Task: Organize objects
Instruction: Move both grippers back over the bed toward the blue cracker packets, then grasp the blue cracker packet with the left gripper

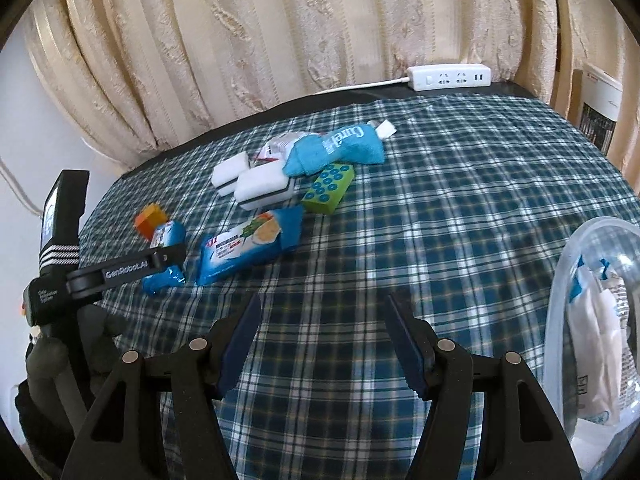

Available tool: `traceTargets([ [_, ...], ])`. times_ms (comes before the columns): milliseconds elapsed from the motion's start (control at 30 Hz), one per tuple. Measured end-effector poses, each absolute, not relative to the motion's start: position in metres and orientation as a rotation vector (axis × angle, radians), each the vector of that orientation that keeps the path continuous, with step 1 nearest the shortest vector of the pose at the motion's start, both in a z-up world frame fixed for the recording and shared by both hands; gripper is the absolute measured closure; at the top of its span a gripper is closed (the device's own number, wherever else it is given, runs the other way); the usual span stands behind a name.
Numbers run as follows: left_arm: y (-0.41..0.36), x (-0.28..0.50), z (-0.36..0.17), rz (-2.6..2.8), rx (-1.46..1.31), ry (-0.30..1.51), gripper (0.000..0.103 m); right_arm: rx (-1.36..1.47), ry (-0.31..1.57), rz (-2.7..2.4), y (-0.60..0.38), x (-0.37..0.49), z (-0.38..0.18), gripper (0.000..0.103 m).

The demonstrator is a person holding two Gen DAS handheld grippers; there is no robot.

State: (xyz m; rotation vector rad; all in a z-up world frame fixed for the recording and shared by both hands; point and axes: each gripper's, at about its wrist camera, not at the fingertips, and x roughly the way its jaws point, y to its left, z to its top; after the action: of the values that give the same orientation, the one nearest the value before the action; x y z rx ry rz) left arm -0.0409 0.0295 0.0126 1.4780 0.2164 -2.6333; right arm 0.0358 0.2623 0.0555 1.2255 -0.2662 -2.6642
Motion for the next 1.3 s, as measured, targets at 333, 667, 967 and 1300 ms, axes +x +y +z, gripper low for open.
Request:
traceTargets([
  [333, 0.024, -0.047, 0.007, -2.601, 1.462, 0.208, 0.002, 1.246, -0.265, -2.633, 0.258, 0.031, 0.05, 0.038],
  [667, 0.028, -0.048, 0.01, -2.637, 1.43, 0.142, 0.03, 1.26, -0.252, -2.608, 0.251, 0.029, 0.047, 0.038],
  [967, 0.024, -0.042, 0.015, -2.65, 1.433, 0.174, 0.058, 1.299, -0.289, -2.541, 0.24, 0.021, 0.043, 0.038],
  [1300, 0.022, -0.028, 0.035, -2.694, 1.321, 0.173, 0.058, 1.361, -0.355, -2.427, 0.218, -0.006, 0.035, 0.038],
])
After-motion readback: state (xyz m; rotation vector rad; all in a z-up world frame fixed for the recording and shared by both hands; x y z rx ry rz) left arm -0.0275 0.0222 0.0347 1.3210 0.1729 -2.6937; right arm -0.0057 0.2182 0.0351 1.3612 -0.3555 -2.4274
